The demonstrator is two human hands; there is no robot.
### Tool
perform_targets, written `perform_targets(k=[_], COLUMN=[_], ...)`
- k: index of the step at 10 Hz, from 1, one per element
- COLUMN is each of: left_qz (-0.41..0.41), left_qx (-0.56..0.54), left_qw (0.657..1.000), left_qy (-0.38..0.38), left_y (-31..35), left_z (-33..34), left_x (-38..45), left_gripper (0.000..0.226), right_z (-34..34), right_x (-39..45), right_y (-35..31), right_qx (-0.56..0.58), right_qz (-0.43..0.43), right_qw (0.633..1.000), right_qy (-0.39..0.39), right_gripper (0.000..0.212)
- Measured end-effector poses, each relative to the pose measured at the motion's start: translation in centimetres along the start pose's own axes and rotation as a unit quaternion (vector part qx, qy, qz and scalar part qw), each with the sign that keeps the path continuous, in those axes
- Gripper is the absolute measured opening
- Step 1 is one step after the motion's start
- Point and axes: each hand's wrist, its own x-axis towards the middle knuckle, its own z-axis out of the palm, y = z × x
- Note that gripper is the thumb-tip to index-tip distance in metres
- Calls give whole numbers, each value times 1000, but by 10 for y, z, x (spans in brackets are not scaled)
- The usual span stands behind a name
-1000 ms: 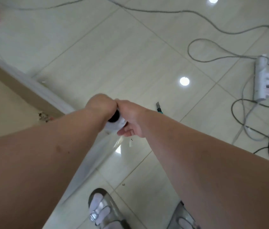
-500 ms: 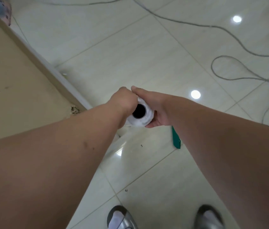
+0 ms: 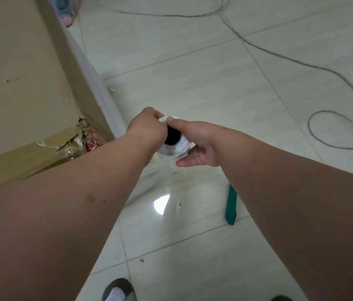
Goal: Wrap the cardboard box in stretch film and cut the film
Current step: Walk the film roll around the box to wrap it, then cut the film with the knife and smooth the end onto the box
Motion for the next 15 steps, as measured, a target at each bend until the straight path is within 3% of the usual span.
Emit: perform_targets(k=[1,2,4,6,7,8,9,10,11,12,13,14,15], left_qz=[11,38,114,160,153,145,150,182,189,210,181,193,212], left_qx=[6,18,95,93,75,90,244,313,331,333,388,414,429], left_qw=[1000,999,989,983,985,985,957,930,923,918,903,889,878], left_qy=[14,10,11,13,24,18,49,62,45,46,28,38,23], left_y=[1,8,16,22,12,6,9,14,19,28,31,35,38], left_z=[2,5,0,-1,0,-5,-7,-6,-7,-3,0,5,11], left_x=[1,6,21,36,40,37,27,24,24,25,22,25,26], left_gripper=[18,22,37,23,20,22,30,24,28,25,37,46,49], right_z=[-7,-20,-27,-25,-18,-6,1,0,-6,-23,-45,-55,-58], right_x=[5,15,36,49,49,46,48,52,55,54,56,77,105], right_y=[1,-3,-25,-40,-39,-37,-36,-35,-30,-21,-8,24,72], right_qx=[-55,-83,-198,-254,-284,-290,-285,-283,-271,-220,-87,-33,-107], right_qz=[11,-14,-71,-139,-153,-170,-187,-205,-218,-215,-197,-172,-125], right_qw=[998,996,978,955,942,937,935,930,930,949,976,979,968], right_qy=[-16,-15,3,64,90,95,100,119,122,70,21,102,189], right_gripper=[78,80,77,50,54,50,44,36,42,48,49,25,17])
